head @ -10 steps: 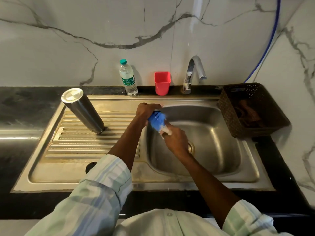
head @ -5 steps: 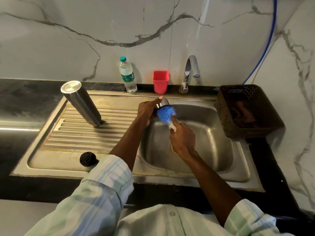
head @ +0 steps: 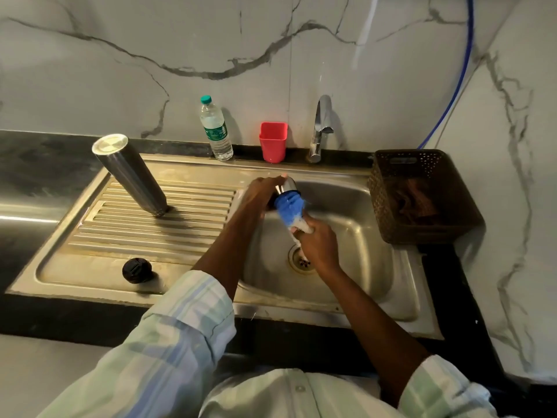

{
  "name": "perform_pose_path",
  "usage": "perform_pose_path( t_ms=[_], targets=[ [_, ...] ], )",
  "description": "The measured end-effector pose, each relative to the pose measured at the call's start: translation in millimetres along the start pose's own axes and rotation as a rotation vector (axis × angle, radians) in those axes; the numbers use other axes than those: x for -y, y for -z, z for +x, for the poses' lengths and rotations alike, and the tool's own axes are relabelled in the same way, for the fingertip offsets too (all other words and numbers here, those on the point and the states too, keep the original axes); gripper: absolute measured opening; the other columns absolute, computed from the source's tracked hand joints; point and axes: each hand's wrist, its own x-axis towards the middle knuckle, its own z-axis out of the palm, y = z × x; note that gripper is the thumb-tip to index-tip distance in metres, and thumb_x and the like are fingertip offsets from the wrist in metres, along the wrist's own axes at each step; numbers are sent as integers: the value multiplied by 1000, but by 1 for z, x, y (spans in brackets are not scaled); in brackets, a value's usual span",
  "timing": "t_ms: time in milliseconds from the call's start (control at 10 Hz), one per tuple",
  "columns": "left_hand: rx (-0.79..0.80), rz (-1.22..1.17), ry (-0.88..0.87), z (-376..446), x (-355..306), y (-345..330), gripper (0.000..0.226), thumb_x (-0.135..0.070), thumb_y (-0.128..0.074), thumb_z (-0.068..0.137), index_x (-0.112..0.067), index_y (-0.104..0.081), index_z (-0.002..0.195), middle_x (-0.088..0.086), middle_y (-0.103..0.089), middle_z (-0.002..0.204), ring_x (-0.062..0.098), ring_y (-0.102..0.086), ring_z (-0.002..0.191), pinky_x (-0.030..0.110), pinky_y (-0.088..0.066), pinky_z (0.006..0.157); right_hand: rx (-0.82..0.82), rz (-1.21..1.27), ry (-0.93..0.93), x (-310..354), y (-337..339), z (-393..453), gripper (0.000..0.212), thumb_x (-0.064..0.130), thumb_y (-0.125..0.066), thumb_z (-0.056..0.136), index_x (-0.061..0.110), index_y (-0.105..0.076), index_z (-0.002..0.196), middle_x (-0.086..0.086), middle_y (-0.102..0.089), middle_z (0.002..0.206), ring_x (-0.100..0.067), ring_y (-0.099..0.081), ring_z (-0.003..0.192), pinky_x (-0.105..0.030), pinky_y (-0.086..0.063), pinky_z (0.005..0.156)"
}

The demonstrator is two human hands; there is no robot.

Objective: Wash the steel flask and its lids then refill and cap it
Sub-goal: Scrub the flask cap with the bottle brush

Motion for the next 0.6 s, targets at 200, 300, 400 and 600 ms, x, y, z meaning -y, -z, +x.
perform_pose_path(
  t_ms=[200, 300, 400, 600],
  targets=[
    [145, -37, 64, 3, -3, -4, 63, -62, -60, 86, -5, -62, 111, 13, -71, 106, 27, -69, 95, 40, -56, 82, 97, 526, -155, 8, 0, 3, 19, 20, -62, 92, 23, -66, 111, -7, -66, 85, -18, -61, 63, -25, -45, 42],
    [59, 8, 7, 16, -9, -9, 74, -65, -76, 72, -4, -64, 112, 14, -73, 100, 27, -73, 89, 41, -60, 81, -199, -559, 203, 2, -8, 17, 53, 25, -60, 93, 31, -44, 144, -6, -66, 106, -27, -64, 94, -42, -53, 78],
    [5, 21, -17, 32, -11, -5, 44, -43, -73, 86, -2, -64, 101, 17, -71, 96, 26, -69, 81, 34, -57, 68, -152, -401, 173, 4, -7, 30, 53, 21, -61, 93, 26, -47, 143, -8, -68, 105, -25, -64, 89, -37, -54, 74],
    [203, -187, 126, 44, -11, -3, 39, -45, -47, 101, -9, -62, 104, 10, -67, 95, 21, -68, 81, 32, -56, 71, 368, 877, -389, 6, 6, 52, 31, 21, -59, 90, 14, -58, 120, -5, -63, 77, -15, -58, 53, -18, -35, 33]
  ],
)
